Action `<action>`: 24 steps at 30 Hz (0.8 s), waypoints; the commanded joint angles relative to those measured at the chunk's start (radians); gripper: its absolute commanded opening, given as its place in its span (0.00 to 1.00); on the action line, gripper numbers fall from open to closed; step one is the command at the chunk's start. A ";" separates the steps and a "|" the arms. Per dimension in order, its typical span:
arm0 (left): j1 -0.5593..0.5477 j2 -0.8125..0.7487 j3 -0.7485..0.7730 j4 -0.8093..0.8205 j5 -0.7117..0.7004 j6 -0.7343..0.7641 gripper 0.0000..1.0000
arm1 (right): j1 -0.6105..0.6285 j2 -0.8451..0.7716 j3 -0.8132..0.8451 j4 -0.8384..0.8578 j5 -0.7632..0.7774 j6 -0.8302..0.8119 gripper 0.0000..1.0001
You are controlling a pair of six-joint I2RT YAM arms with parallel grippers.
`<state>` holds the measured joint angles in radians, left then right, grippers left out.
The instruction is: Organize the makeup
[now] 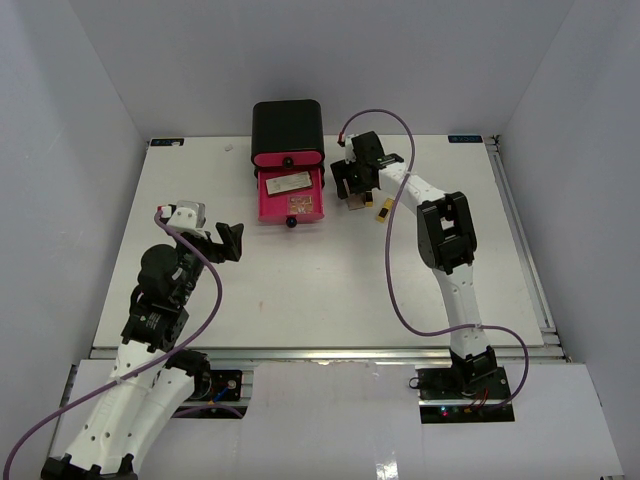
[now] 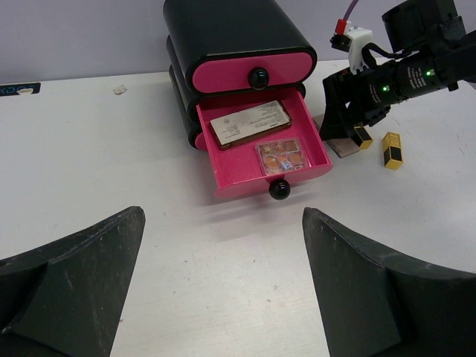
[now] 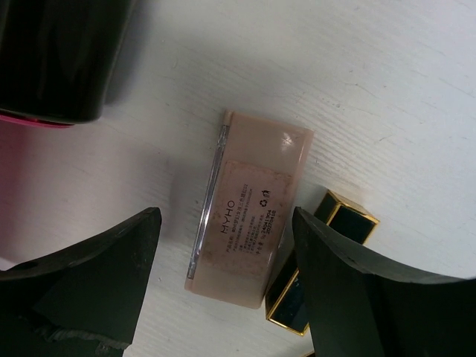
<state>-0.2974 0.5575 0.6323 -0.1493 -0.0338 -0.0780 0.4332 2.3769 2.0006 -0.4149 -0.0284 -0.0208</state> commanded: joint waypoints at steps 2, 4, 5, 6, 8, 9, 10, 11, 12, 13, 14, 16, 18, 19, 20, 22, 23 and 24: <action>0.003 -0.002 -0.002 0.013 0.008 0.003 0.98 | -0.001 0.021 0.033 0.025 0.026 0.015 0.78; 0.004 -0.003 -0.002 0.011 0.008 0.002 0.98 | -0.002 0.022 0.033 0.025 0.059 0.015 0.78; 0.004 -0.002 -0.002 0.011 0.008 0.003 0.98 | -0.001 0.023 0.033 0.025 0.068 0.015 0.78; 0.003 -0.002 -0.003 0.011 0.009 0.003 0.98 | -0.001 0.026 0.032 0.025 0.077 0.015 0.78; 0.003 -0.002 -0.002 0.012 0.012 0.001 0.98 | -0.001 0.028 0.032 0.024 0.087 0.014 0.78; 0.003 -0.003 -0.002 0.012 0.012 0.001 0.98 | -0.001 0.030 0.032 0.024 0.091 0.011 0.77; 0.003 -0.004 -0.002 0.012 0.011 0.001 0.98 | -0.001 0.032 0.032 0.023 0.095 0.009 0.77; 0.003 -0.005 -0.002 0.012 0.011 0.001 0.98 | 0.000 0.034 0.032 0.022 0.096 0.008 0.77; 0.003 -0.005 -0.002 0.012 0.011 0.001 0.98 | 0.002 0.036 0.031 0.021 0.098 0.006 0.77; 0.003 -0.005 -0.002 0.012 0.011 0.001 0.98 | 0.004 0.039 0.029 0.020 0.099 0.005 0.77; 0.004 -0.005 -0.002 0.011 0.011 0.001 0.98 | 0.005 0.041 0.026 0.019 0.099 0.005 0.77; 0.004 -0.004 -0.002 0.012 0.010 0.001 0.98 | 0.007 0.043 0.024 0.019 0.100 0.004 0.76; 0.003 -0.005 -0.002 0.012 0.010 0.001 0.98 | 0.010 0.047 0.022 0.020 0.105 0.002 0.75; 0.003 -0.005 -0.002 0.013 0.011 0.001 0.98 | 0.012 0.048 0.021 0.021 0.107 0.001 0.75; 0.003 -0.005 -0.002 0.013 0.009 0.001 0.98 | 0.012 0.048 0.019 0.021 0.109 -0.001 0.74; 0.003 -0.004 -0.002 0.012 0.009 0.001 0.98 | 0.012 0.051 0.014 0.021 0.114 -0.003 0.72; 0.003 -0.004 -0.002 0.011 0.009 0.001 0.98 | 0.013 0.051 0.011 0.022 0.115 -0.005 0.70; 0.003 -0.004 -0.002 0.011 0.010 0.001 0.98 | 0.013 0.050 0.007 0.022 0.116 -0.006 0.68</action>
<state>-0.2974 0.5575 0.6323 -0.1493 -0.0338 -0.0780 0.4397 2.4062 2.0006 -0.4110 0.0645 -0.0177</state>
